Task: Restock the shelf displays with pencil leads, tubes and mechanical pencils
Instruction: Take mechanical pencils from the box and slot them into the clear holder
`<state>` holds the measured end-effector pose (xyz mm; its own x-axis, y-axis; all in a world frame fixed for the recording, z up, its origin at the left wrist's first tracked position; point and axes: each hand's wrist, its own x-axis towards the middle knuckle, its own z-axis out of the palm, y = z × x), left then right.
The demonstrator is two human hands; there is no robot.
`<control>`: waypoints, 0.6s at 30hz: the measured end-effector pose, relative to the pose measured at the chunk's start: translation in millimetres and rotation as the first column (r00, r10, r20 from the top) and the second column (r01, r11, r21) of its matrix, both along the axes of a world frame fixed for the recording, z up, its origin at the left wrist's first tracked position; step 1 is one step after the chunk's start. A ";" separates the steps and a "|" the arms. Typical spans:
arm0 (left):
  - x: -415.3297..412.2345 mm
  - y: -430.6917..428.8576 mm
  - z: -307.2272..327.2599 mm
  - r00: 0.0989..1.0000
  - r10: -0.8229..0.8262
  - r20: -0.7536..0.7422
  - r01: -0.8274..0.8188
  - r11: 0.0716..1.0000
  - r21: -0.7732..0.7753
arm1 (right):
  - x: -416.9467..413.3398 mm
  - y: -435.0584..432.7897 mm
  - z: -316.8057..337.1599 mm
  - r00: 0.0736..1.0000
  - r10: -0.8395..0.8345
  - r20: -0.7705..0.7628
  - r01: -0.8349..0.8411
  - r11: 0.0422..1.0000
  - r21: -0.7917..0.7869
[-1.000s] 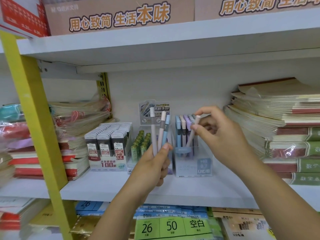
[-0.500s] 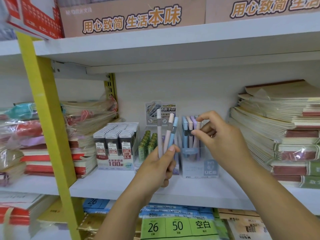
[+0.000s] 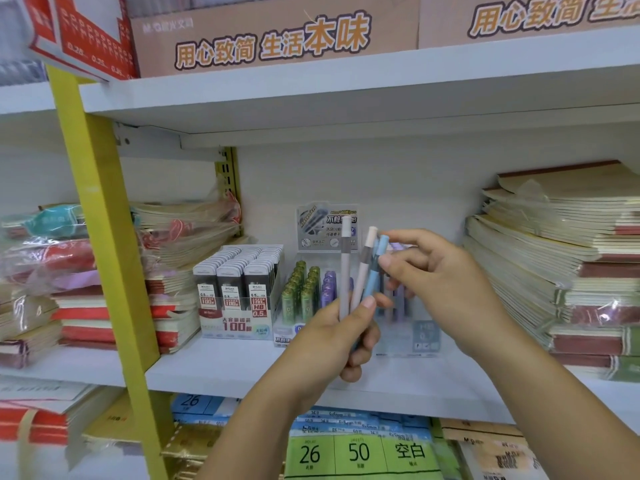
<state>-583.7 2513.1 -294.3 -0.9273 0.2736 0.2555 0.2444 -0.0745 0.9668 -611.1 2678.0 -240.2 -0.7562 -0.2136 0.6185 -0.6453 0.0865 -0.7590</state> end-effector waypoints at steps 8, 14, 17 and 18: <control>-5.5 -12.4 -1.5 0.978 0.206 -0.027 -0.206 0.978 0.007 | 4.9 11.5 10.8 0.951 -0.202 -0.233 0.108 0.926 -0.361; -4.7 -16.2 -5.4 0.980 0.198 -0.017 -0.198 0.980 0.003 | -5.5 12.5 3.6 0.888 -0.298 -0.350 0.303 0.952 -0.041; -4.5 -15.5 -6.0 0.982 0.186 -0.027 -0.186 0.983 0.004 | -11.1 8.3 -3.4 0.891 -0.292 -0.348 0.342 0.935 0.089; -4.5 -15.7 -6.1 0.982 0.187 -0.025 -0.187 0.982 0.006 | -12.4 7.3 -5.2 0.893 -0.293 -0.342 0.349 0.930 0.115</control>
<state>-588.2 2497.4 -300.4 -0.9554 0.0949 0.2797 0.2783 -0.0282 0.9601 -623.5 2685.3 -245.4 -0.5740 -0.1146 0.8108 -0.7618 0.4378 -0.4775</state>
